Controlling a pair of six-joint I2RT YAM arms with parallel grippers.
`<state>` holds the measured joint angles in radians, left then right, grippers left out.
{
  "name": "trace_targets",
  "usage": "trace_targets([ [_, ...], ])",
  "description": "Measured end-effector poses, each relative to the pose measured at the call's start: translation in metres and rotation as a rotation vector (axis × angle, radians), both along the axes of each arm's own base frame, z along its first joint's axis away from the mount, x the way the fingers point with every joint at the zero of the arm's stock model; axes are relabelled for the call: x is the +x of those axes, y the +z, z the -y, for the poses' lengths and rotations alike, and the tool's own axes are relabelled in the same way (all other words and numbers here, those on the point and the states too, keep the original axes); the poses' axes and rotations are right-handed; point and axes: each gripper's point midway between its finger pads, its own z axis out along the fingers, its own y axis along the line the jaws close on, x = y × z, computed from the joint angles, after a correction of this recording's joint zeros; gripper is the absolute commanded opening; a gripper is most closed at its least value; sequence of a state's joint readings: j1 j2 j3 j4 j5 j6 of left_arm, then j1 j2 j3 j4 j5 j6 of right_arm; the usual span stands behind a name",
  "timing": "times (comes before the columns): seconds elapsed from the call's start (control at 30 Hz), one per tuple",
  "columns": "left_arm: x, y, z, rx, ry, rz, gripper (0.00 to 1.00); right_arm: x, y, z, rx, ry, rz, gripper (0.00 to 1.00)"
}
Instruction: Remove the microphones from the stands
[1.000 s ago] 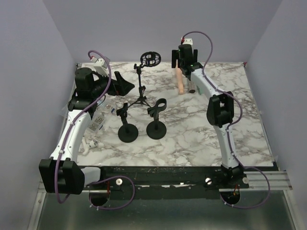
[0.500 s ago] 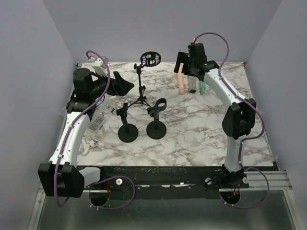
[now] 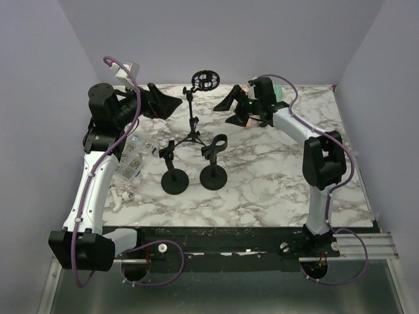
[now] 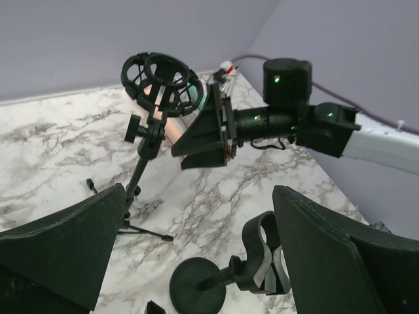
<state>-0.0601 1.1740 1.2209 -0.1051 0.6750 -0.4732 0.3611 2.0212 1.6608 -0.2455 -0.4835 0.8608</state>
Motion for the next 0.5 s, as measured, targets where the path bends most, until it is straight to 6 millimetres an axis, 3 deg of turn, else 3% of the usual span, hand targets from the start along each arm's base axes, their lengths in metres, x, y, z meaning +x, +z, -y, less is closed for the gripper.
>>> trace_targets([
  [0.07,0.002,0.013,0.001,0.000,-0.008,0.032,0.98,-0.004,-0.006,-0.014,0.092,0.026,-0.045,0.90],
  [0.17,0.004,0.015,0.001,0.024,-0.020,0.055,0.98,-0.008,-0.011,-0.034,0.206,0.063,-0.096,0.89],
  [0.5,0.005,-0.038,-0.001,0.097,-0.029,-0.024,0.98,-0.026,-0.005,-0.075,0.386,0.168,-0.171,0.77],
])
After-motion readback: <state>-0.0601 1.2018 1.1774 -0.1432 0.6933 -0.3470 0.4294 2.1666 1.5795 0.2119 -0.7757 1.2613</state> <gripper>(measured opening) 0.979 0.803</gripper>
